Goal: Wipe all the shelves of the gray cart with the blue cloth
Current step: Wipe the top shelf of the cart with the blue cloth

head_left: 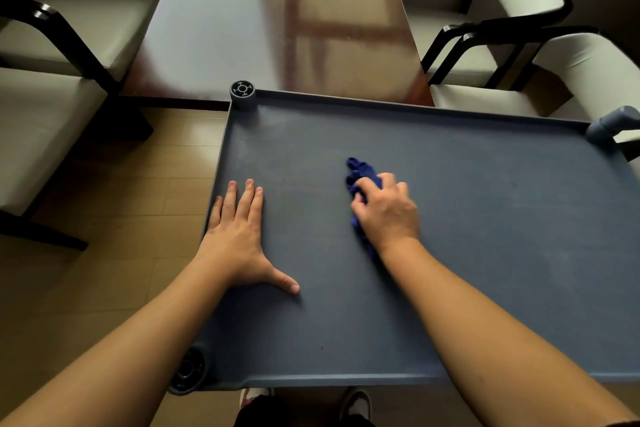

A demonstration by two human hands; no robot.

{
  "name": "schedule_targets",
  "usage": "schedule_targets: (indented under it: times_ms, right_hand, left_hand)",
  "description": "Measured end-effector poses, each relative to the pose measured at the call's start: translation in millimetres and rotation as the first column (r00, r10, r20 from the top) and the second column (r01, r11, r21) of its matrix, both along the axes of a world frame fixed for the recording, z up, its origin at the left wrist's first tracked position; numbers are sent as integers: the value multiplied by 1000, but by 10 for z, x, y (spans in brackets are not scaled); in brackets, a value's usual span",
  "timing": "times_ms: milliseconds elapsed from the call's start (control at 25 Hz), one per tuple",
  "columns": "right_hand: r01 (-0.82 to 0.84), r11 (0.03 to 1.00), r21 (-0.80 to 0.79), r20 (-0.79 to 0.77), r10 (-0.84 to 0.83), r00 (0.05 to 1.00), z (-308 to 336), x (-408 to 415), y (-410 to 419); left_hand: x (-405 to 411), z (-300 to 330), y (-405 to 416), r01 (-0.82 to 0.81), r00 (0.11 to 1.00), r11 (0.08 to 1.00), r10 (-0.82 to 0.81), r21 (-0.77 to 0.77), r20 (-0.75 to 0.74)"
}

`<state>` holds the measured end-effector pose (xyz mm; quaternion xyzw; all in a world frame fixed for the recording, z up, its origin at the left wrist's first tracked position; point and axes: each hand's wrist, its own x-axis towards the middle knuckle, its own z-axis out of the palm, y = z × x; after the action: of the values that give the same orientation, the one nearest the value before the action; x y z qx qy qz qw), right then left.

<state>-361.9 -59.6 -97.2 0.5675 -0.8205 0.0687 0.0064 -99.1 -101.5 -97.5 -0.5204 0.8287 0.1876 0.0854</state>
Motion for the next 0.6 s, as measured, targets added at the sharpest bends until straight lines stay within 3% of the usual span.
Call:
schedule_targets:
  times_ms: [120, 360, 440, 600]
  right_hand:
    - [188, 982, -8, 31, -187, 982, 10, -609, 295]
    - [413, 910, -39, 48, -411, 910, 6, -1245, 804]
    - [449, 893, -35, 91, -445, 891, 27, -1301, 838]
    - [435, 893, -120, 338, -375, 863, 204, -1168, 725]
  left_hand:
    - [-1, 15, 5, -6, 1000, 1000, 6, -1, 4]
    - [-30, 55, 17, 0, 1000, 1000, 0, 9, 2]
    - [-27, 74, 13, -4, 1000, 1000, 4, 13, -2]
    - [-17, 84, 8, -1, 1000, 1000, 1, 18, 7]
